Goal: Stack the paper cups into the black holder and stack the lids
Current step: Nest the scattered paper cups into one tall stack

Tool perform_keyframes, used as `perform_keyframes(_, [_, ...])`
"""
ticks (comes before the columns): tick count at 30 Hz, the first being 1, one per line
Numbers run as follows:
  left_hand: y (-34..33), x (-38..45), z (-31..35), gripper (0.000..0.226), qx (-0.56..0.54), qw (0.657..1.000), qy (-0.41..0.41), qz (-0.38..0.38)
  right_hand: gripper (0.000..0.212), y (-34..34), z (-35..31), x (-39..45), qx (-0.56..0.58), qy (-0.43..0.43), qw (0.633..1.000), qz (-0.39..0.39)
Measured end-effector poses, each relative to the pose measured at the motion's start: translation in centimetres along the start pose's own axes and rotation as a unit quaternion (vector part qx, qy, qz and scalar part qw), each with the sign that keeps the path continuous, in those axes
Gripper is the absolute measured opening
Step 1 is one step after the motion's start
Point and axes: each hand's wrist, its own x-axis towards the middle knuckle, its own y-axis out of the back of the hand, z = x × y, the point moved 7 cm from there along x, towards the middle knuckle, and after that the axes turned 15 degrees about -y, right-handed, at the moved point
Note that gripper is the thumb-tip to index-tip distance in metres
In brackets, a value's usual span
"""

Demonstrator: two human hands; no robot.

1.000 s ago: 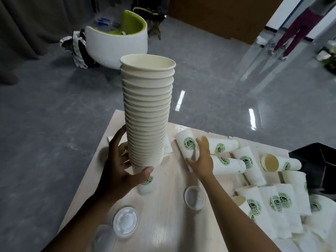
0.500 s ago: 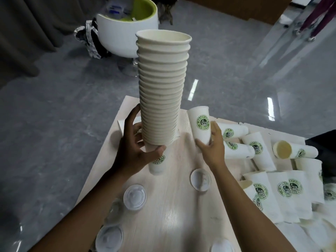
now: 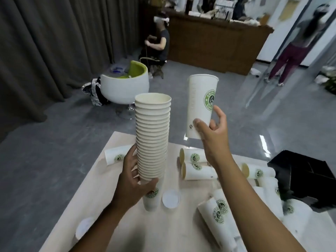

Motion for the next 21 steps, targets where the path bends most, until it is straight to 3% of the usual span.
perform_keyframes(10, [-6.6,-4.1,4.8,0.116,0.041,0.999,-0.032,0.000,0.076,0.8,-13.7,-6.4,-0.012,0.130,0.986,-0.101])
perform_keyframes(21, [-10.5,-4.8,8.3,0.116,0.060,0.996,-0.062,-0.016,0.094,0.4,-16.6,-7.8,-0.043,0.141,0.978,-0.148])
